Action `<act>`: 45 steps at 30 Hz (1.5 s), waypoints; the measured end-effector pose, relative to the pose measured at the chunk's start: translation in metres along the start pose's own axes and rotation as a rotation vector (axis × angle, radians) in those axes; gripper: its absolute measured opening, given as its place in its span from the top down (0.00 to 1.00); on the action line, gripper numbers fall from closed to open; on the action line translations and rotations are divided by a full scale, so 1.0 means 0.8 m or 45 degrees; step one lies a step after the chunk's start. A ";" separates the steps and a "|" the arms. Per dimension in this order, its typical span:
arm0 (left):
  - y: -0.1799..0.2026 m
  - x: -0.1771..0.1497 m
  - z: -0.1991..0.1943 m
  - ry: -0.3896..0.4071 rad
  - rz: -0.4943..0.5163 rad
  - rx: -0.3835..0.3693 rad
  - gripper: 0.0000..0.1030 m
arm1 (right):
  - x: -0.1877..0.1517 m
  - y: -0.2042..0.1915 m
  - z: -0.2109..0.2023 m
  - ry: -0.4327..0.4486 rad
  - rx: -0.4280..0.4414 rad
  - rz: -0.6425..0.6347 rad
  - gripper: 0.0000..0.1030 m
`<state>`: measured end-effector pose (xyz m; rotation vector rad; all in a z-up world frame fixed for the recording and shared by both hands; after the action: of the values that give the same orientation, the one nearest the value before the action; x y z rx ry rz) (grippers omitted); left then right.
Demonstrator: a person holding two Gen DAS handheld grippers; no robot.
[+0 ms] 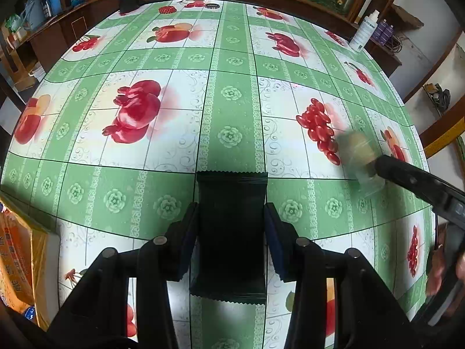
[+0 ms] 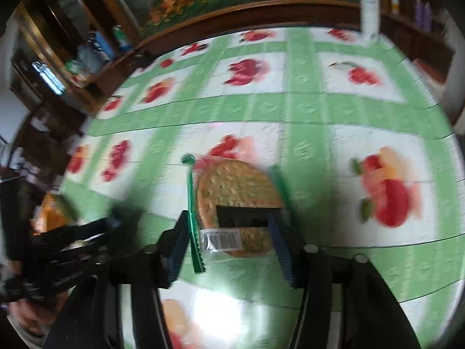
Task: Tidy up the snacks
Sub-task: 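Lift and carry both held packs over the white tray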
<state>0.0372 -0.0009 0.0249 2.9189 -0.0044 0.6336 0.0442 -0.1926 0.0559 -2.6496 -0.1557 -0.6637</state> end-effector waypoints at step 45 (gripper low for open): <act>-0.016 -0.010 0.008 0.016 0.027 0.019 0.55 | -0.008 -0.030 0.056 -0.021 -0.335 -0.083 0.26</act>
<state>0.0331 0.0110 0.0143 2.9325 -0.0294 0.6584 0.0527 -0.1526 0.0255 -2.9128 -0.1707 -0.7277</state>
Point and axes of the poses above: each gripper's, at about its wrist camera, not at the fingertips, and z roughly the way its jaws point, y to its right, x to its top, the point moved 1 cm from there along z, roughly the way its jaws point, and after that the axes turned 1 degree about z, right-handed, at the moved point
